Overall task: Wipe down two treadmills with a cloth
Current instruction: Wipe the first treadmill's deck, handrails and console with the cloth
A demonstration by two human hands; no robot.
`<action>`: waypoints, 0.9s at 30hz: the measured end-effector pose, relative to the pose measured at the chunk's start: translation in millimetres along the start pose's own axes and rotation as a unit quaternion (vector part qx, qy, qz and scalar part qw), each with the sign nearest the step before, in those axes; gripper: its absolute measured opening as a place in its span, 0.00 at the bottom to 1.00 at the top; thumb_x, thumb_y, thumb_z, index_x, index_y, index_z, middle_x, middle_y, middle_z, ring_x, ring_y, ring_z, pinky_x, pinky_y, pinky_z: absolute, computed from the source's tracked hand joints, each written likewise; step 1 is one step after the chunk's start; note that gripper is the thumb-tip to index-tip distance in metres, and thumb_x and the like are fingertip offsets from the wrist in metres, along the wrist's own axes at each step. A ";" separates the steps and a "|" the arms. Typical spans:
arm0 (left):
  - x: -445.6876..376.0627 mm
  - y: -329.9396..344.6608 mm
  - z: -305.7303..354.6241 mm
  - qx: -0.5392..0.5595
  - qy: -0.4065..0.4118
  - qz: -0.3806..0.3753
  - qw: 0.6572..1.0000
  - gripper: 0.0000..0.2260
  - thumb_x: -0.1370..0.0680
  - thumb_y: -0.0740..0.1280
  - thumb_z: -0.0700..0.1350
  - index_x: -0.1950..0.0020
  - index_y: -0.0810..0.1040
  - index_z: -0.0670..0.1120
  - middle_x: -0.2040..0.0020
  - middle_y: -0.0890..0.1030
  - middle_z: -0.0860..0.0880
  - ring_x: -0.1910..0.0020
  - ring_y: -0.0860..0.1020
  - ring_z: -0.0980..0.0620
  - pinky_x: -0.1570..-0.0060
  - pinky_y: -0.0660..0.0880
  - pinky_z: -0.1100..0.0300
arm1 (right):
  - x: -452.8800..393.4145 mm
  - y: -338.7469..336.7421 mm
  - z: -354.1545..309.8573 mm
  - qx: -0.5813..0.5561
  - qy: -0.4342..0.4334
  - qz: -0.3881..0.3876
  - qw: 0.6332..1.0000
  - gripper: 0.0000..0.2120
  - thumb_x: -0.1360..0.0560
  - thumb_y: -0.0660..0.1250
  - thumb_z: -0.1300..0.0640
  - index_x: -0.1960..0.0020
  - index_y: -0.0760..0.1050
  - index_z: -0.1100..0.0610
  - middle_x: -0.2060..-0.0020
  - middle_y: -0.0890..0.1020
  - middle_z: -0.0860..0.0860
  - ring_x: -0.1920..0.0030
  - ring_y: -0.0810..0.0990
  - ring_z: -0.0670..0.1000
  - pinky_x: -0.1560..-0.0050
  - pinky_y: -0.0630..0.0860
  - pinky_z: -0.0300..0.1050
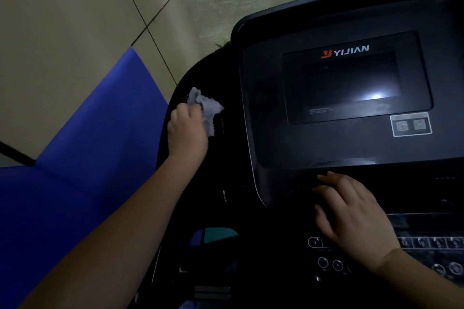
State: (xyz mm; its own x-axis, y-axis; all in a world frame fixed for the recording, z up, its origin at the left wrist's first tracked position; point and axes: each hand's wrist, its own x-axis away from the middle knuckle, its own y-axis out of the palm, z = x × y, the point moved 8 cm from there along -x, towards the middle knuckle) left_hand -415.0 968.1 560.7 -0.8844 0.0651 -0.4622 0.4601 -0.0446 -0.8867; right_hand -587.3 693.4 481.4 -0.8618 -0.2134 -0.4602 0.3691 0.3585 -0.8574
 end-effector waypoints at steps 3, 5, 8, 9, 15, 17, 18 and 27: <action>6.2 -22.9 -24.0 0.029 -0.070 0.066 0.995 0.15 0.19 0.60 0.45 0.33 0.67 0.43 0.39 0.70 0.41 0.42 0.69 0.42 0.46 0.68 0.50 | 0.1 -0.3 -0.2 0.004 -0.002 0.000 1.000 0.15 0.27 0.60 0.50 0.49 0.79 0.58 0.45 0.79 0.56 0.40 0.77 0.58 0.37 0.70 0.50; 4.5 -11.0 -34.2 0.014 -0.097 0.026 0.995 0.20 0.19 0.57 0.47 0.28 0.62 0.43 0.30 0.65 0.39 0.34 0.64 0.38 0.35 0.63 0.44 | -0.2 0.1 -0.4 0.006 0.000 -0.003 1.000 0.15 0.27 0.60 0.50 0.49 0.79 0.58 0.45 0.79 0.56 0.40 0.77 0.58 0.37 0.70 0.50; -4.7 16.5 -36.3 -0.009 -0.087 -0.026 0.996 0.26 0.19 0.56 0.48 0.23 0.52 0.43 0.24 0.55 0.37 0.28 0.59 0.36 0.27 0.51 0.41 | -0.2 1.2 -0.2 0.000 0.000 -0.007 1.000 0.15 0.27 0.61 0.50 0.49 0.79 0.58 0.45 0.79 0.55 0.40 0.76 0.58 0.37 0.70 0.50; -12.3 19.3 -33.8 -0.010 -0.081 -0.024 0.996 0.27 0.19 0.57 0.48 0.23 0.51 0.43 0.24 0.54 0.37 0.28 0.59 0.36 0.26 0.51 0.41 | -0.3 1.1 0.2 -0.003 0.000 -0.008 1.000 0.15 0.27 0.61 0.50 0.49 0.79 0.58 0.45 0.79 0.55 0.40 0.76 0.58 0.37 0.70 0.50; -74.9 12.6 -1.3 -0.001 -0.035 -0.040 0.999 0.29 0.20 0.60 0.45 0.22 0.50 0.46 0.23 0.53 0.40 0.28 0.58 0.37 0.29 0.56 0.42 | -0.6 1.4 0.6 -0.006 0.000 -0.008 1.000 0.14 0.28 0.61 0.51 0.49 0.79 0.57 0.45 0.79 0.54 0.40 0.76 0.57 0.37 0.69 0.50; -90.9 8.8 21.5 0.001 0.001 -0.052 0.999 0.30 0.20 0.60 0.44 0.22 0.49 0.47 0.23 0.51 0.40 0.27 0.56 0.36 0.28 0.53 0.41 | -1.2 1.3 0.3 -0.005 -0.001 -0.007 1.000 0.14 0.28 0.62 0.51 0.50 0.79 0.57 0.46 0.79 0.55 0.40 0.76 0.57 0.36 0.69 0.49; -96.7 7.9 34.1 0.003 0.024 -0.058 0.998 0.30 0.20 0.59 0.43 0.22 0.48 0.47 0.23 0.49 0.40 0.26 0.53 0.35 0.27 0.50 0.41 | -1.4 1.2 0.3 -0.005 -0.002 -0.006 1.000 0.14 0.28 0.62 0.51 0.50 0.79 0.57 0.46 0.79 0.55 0.40 0.76 0.57 0.36 0.69 0.49; -112.5 11.2 37.4 -0.012 0.070 -0.071 0.995 0.27 0.18 0.57 0.47 0.22 0.49 0.48 0.24 0.54 0.41 0.28 0.57 0.37 0.30 0.56 0.44 | -0.2 2.4 1.8 -0.010 -0.003 -0.009 1.000 0.14 0.28 0.62 0.51 0.48 0.79 0.57 0.45 0.79 0.54 0.39 0.76 0.56 0.38 0.71 0.50</action>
State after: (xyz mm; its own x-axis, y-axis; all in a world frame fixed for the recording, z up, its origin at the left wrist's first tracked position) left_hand -313.3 923.0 603.1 -0.9218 0.2071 -0.3276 0.3344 -0.0024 -0.9424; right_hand -585.5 692.6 479.0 -0.8660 -0.2254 -0.4464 0.3467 0.3728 -0.8607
